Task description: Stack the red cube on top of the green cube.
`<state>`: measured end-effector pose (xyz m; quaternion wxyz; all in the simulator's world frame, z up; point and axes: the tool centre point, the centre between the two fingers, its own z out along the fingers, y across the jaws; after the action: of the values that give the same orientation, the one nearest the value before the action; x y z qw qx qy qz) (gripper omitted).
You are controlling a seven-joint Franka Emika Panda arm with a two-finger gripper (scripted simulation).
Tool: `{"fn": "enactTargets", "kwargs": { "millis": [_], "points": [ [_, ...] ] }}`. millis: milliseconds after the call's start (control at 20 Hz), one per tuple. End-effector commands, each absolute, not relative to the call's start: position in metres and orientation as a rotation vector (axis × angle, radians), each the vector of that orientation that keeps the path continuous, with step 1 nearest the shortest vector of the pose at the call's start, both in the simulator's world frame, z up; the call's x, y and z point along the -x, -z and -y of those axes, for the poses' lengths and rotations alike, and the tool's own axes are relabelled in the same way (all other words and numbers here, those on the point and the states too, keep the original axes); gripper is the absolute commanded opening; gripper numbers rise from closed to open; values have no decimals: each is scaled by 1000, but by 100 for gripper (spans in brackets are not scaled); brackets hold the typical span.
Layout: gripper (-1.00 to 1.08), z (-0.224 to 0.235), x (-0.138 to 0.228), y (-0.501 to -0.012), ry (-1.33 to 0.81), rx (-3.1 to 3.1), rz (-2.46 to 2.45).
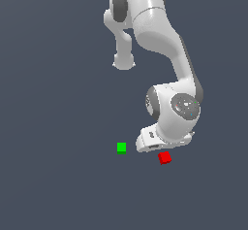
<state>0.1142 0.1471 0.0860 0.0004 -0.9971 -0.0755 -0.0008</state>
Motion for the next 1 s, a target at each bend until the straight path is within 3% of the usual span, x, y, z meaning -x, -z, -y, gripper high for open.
{"fn": "enactTargets", "kwargs": {
  "millis": [0, 950],
  "points": [
    [100, -157, -120, -81, 2, 3131, 256],
    [100, -181, -134, -69, 0, 3127, 301]
  ]
}}
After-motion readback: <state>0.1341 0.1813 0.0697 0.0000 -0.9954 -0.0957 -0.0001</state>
